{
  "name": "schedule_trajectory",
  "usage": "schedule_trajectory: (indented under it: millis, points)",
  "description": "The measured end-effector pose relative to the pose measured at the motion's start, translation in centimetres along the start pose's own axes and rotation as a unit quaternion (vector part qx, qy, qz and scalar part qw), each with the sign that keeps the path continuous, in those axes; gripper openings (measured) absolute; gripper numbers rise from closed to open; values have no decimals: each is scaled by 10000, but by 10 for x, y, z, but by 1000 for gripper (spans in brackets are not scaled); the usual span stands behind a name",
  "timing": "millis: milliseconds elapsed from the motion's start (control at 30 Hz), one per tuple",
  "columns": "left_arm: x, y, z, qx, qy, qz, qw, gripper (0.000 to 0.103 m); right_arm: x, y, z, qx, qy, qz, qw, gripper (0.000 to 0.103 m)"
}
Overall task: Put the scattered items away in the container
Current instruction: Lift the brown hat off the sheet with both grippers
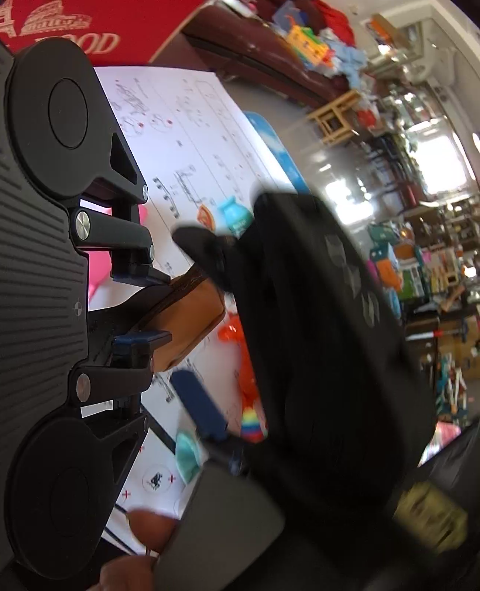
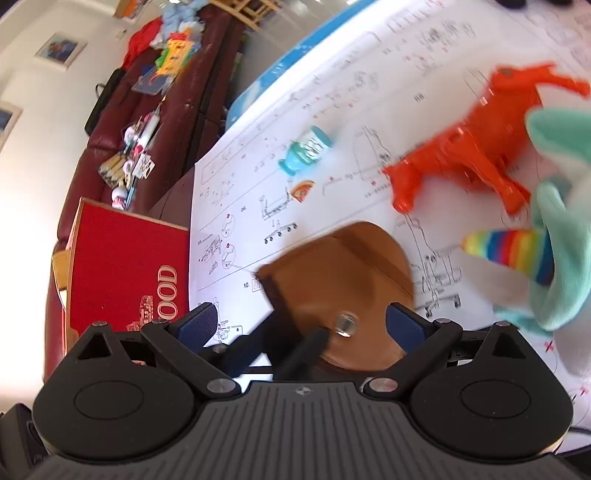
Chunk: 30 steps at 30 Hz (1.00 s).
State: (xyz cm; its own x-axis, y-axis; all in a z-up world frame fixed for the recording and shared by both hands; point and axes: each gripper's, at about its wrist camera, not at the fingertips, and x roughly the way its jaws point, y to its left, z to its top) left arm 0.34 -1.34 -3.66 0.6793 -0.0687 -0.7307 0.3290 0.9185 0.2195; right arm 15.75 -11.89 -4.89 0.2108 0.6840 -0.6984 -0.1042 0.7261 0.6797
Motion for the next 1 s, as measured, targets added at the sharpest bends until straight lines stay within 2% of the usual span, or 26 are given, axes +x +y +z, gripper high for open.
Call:
schedule_trajectory:
  millis: [167, 367, 467, 500, 600, 633, 667, 733, 767, 800, 1000]
  points:
    - [-2, -15, -1, 332, -80, 34, 9994, 22, 4, 3, 3, -232, 33, -348, 9991, 98]
    - [-5, -27, -2, 568, -138, -94, 9982, 23, 4, -9, 0, -90, 114, -527, 9985, 97]
    - [-8, -29, -2, 569, -143, -266, 9979, 24, 0, -14, -1, -100, 143, -594, 9981, 84]
    - [-8, -30, -3, 589, -130, -284, 9978, 23, -2, -16, -1, -156, 155, -637, 9977, 75]
    - [-11, -30, -7, 586, -130, -402, 9974, 26, -12, -17, -5, -406, 110, -538, 9977, 67]
    - [-11, -29, -9, 567, -101, -417, 9975, 30, -15, -16, -6, -506, 87, -535, 9973, 64]
    - [-10, -28, -10, 549, -40, -399, 9977, 43, -17, -15, -7, -583, 54, -541, 9968, 63]
    - [-6, -29, -15, 460, 66, -246, 9986, 58, -20, -14, -7, -618, 33, -580, 9964, 63]
    - [-6, -30, -18, 430, 34, -103, 9990, 73, -19, -15, -8, -612, 39, -627, 9961, 63]
    - [-4, -32, -21, 405, 29, -12, 9992, 76, -20, -16, -8, -600, 28, -632, 9962, 65]
    - [-5, -24, -25, 206, 85, -89, 9997, 75, -17, -14, -14, -640, 40, -706, 9954, 70]
